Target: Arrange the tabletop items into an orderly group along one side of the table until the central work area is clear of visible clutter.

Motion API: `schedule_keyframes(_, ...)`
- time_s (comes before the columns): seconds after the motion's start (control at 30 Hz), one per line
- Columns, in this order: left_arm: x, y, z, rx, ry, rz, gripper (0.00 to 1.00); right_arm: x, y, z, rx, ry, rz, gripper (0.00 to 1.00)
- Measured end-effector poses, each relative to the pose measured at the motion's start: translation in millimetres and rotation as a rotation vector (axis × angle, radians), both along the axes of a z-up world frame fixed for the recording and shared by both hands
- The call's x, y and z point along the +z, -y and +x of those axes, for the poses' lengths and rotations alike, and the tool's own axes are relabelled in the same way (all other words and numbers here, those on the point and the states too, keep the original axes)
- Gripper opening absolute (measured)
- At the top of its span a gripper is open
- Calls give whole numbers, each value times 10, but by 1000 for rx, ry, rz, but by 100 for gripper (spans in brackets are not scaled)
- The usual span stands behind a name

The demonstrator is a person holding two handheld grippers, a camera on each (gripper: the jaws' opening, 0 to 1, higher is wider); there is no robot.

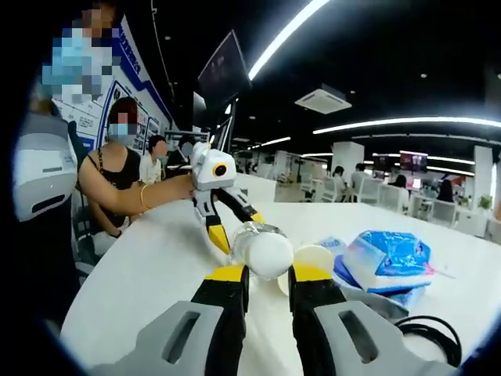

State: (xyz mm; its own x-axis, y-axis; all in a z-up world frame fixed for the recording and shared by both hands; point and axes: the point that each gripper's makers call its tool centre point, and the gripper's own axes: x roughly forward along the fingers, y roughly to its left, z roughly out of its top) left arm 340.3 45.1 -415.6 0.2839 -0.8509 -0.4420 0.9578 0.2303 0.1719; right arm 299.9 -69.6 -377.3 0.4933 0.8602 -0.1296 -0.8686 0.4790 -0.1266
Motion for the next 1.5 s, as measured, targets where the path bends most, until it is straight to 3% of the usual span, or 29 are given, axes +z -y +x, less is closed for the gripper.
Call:
schedule_keyframes(0.5, -9, -38, 4, 42, -50, -101, 41, 268, -120, 42, 25, -18, 138, 18)
schedule_keyframes(0.87, -13, -65, 7, 77, -68, -138, 41, 378, -200, 83, 29, -9, 166, 20)
schedule_keyframes(1.5, -75, -146, 19, 133, -80, -166, 39, 712, -559, 197, 55, 15, 205, 21)
